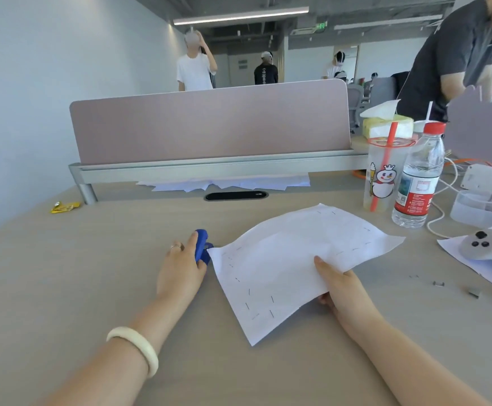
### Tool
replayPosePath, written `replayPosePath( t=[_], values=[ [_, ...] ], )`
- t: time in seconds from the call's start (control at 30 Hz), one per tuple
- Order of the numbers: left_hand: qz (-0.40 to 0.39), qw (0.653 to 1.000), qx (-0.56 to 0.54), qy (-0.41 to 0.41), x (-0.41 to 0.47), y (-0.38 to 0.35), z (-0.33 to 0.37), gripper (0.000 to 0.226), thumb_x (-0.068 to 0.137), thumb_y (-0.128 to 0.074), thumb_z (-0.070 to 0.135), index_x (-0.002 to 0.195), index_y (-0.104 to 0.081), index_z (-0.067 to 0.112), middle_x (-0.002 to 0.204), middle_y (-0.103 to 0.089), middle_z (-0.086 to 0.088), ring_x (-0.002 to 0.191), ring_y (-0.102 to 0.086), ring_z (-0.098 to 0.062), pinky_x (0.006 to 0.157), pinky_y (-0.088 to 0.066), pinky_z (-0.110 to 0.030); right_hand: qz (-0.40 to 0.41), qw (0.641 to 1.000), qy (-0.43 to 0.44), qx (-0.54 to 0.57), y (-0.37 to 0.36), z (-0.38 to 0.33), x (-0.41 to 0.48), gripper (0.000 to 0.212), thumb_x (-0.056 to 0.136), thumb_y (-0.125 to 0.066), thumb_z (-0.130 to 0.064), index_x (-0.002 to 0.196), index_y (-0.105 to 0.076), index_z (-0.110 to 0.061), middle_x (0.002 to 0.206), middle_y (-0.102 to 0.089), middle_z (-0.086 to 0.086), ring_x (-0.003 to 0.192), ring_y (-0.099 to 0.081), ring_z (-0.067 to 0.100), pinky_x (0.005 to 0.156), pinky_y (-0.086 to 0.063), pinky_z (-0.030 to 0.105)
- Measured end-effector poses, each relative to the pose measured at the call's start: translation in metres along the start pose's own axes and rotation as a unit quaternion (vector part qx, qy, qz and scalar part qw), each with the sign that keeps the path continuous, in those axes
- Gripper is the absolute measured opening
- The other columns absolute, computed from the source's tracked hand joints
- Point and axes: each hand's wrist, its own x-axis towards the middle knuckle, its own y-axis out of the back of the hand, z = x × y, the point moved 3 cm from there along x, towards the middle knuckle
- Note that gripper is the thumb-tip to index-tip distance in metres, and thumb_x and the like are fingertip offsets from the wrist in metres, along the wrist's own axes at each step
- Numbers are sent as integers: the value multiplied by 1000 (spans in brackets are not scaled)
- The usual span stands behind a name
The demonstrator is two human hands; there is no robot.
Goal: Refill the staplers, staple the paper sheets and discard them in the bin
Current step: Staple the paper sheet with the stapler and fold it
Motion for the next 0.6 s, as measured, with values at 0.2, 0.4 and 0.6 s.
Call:
replayPosePath(
  t=[0.2, 0.4, 0.6],
  values=[
    [-17, 999, -23, 32, 13, -17, 14, 68, 84, -52, 24, 143, -18, 24, 131, -35, -11, 113, -38, -32, 93, -38, -40, 15, 999, -18, 39, 12, 1, 7, 22, 92, -48, -28, 102, -61, -14, 88, -60, 5, 72, -48, 23, 57, -36, 28],
    [-118, 923, -54, -362, -54, -2, 54, 87, 72, -68, 32, 135, -14, 58, 150, -5, 23, 140, -4, -5, 111, -13, -31, -19, 992, -12, 125, 13, 2, 13, 28, 93, -48, -25, 116, -60, -15, 112, -70, 3, 101, -65, 25, 92, -48, 45],
    [-120, 910, -138, -372, -63, -2, 59, 56, 75, -33, 6, 114, -58, 37, 115, -56, 36, 117, -39, 9, 95, -29, -7, -63, 992, -51, 98, 8, -5, 6, 30, 90, -52, -38, 102, -62, -12, 81, -65, 2, 67, -51, 20, 63, -44, 30]
  ],
)
